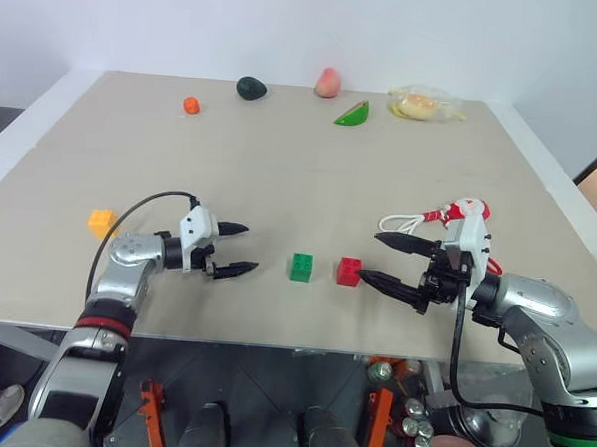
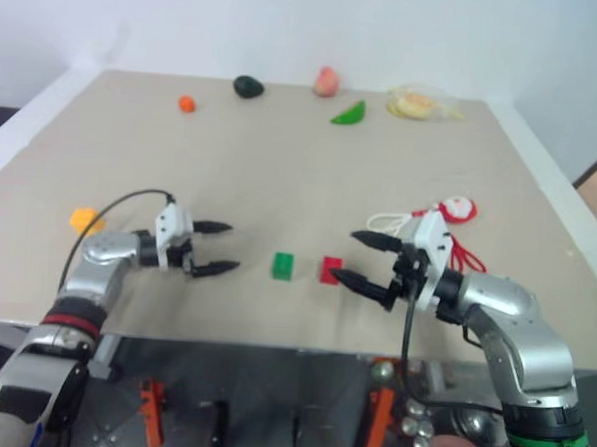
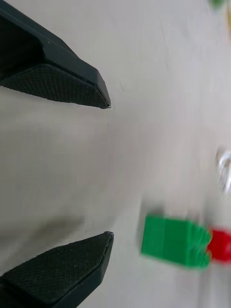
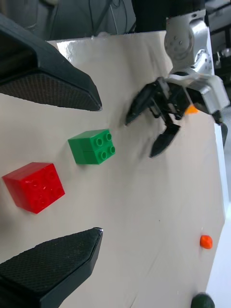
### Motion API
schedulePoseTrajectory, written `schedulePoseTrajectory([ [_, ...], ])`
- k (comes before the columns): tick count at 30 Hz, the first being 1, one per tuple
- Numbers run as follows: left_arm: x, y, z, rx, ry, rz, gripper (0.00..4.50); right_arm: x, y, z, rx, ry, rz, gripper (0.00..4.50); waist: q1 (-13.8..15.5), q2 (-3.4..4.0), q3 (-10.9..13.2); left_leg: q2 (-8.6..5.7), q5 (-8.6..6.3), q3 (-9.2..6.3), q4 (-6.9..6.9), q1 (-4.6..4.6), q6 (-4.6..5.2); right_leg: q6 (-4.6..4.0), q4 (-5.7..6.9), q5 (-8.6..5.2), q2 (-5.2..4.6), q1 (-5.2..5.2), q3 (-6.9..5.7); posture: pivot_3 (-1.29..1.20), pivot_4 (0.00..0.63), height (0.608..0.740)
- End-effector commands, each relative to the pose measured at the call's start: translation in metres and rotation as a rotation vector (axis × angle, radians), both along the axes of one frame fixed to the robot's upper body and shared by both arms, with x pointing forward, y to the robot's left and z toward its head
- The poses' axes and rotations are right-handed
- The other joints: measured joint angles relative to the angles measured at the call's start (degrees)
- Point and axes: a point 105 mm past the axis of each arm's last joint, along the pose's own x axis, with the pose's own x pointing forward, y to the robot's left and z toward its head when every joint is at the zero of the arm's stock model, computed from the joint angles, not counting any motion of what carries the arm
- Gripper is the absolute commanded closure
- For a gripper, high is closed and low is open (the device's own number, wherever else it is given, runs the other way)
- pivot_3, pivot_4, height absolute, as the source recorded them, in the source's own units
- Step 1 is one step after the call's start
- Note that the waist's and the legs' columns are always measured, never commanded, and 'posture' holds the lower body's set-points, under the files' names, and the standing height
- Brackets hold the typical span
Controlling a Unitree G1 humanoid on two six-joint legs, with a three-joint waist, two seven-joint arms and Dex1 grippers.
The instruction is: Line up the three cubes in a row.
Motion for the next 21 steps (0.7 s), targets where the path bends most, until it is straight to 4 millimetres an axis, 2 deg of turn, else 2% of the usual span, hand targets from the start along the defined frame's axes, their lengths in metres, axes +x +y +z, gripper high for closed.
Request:
schedulePoseTrajectory([
  [1,0.009,0.019,0.029,-0.137,-0.042,0.295,0.27,0.001,0.004,0.008,0.004,-0.044,0.031,0.52,0.08,0.00,0.00,0.00,0.00,0.00,0.01,0.01,0.00,0.00,0.00,0.02,-0.01,0.01,0.00,0.00,0.150,0.740],
  [5,0.017,0.051,0.035,-0.254,-0.004,0.715,0.27,0.002,0.011,0.009,0.010,-0.047,0.069,0.52,0.09,0.00,0.00,0.02,0.00,-0.02,0.07,0.02,0.00,0.05,0.00,0.08,-0.01,0.04,-0.03,0.00,0.150,0.740],
  [10,0.004,0.074,0.028,-0.274,0.039,0.990,0.27,0.003,0.017,0.009,0.010,-0.052,0.099,0.52,0.09,-0.01,0.00,0.01,0.02,-0.02,0.10,0.07,-0.01,0.04,0.01,0.14,-0.01,0.08,-0.04,0.00,0.150,0.740],
  [12,-0.004,0.078,0.028,-0.313,0.048,1.048,0.27,0.004,0.018,0.008,0.010,-0.053,0.106,0.52,0.05,-0.01,0.00,0.01,0.02,-0.02,0.09,0.06,-0.02,0.05,0.00,0.14,-0.01,0.06,-0.03,0.00,0.150,0.740],
  [15,-0.009,0.079,0.031,-0.277,0.016,1.077,0.27,0.006,0.019,0.008,0.012,-0.054,0.111,0.52,0.09,-0.01,0.00,0.01,0.02,-0.04,0.08,0.06,-0.02,0.03,0.00,0.13,0.02,0.05,-0.05,0.00,0.150,0.740],
  [19,-0.013,0.092,0.033,-0.304,0.016,1.160,0.27,0.008,0.021,0.007,0.012,-0.057,0.118,0.52,0.11,-0.02,0.00,-0.03,0.03,-0.04,0.09,0.05,-0.04,-0.13,0.00,0.05,-0.02,0.07,-0.05,0.00,0.150,0.740],
  [21,-0.018,0.099,0.040,-0.346,-0.025,1.207,0.27,0.008,0.022,0.007,0.012,-0.058,0.121,0.52,0.11,-0.02,-0.01,-0.03,0.04,-0.04,0.10,0.05,-0.05,-0.17,-0.01,0.03,-0.03,0.06,-0.05,0.00,0.150,0.740],
])
